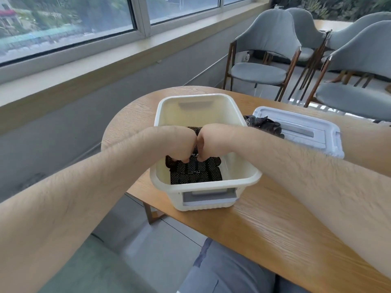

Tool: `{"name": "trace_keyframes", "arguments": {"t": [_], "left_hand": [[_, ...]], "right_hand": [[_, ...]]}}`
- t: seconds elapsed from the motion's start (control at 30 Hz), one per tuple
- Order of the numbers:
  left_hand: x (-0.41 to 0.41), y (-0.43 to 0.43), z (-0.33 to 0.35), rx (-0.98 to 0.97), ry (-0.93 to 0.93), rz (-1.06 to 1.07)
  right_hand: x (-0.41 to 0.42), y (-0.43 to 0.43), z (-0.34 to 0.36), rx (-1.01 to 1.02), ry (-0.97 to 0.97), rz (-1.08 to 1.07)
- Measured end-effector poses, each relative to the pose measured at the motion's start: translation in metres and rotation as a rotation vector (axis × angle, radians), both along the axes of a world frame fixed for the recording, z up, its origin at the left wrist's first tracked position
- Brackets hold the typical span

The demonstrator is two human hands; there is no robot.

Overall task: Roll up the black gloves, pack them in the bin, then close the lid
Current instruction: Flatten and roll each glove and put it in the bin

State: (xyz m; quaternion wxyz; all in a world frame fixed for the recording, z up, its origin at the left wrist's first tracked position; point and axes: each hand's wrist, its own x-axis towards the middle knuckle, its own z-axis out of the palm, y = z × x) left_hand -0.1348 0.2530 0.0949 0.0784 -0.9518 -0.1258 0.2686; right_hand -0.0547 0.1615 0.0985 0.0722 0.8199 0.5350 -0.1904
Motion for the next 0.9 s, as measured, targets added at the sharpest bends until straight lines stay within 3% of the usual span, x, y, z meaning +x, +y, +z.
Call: {"name": "trace_keyframes", "arguments": {"t": [0.1,0.2,0.27,0.4,0.53,0.6,0.73,0.9], "left_hand": [[-0.003,-0.001,-0.006,0.073,0.059,-0.014],[-0.004,-0.007,0.007,0.002,0.014,-0.006],[-0.002,-0.005,0.018,-0.02,-0.173,0.019],[0.018,-0.006,0.034,-0.044,-0.641,-0.007],[0.048,-0.043,0.048,-0.175,-0.886,-0.108],[0.073,-0.06,0.049,-0.14,-0.846,-0.161],[0.144,-0.081,0.046,0.055,-0.591,-0.172],[0.194,-0.089,0.018,0.026,-0.231,-0.092]], "right_hand": [[-0.004,0.001,-0.004,-0.017,-0.09,0.082],[-0.004,-0.005,0.0,-0.007,-0.176,0.128],[0.004,-0.014,0.01,0.107,-0.204,0.078],[0.031,-0.038,0.031,0.532,-0.226,-0.004],[0.067,-0.082,0.043,0.709,-0.17,-0.154],[0.085,-0.101,0.041,0.732,-0.196,-0.208],[0.116,-0.122,0.017,0.707,-0.226,-0.313],[0.144,-0.119,-0.031,0.553,-0.244,-0.435]]}}
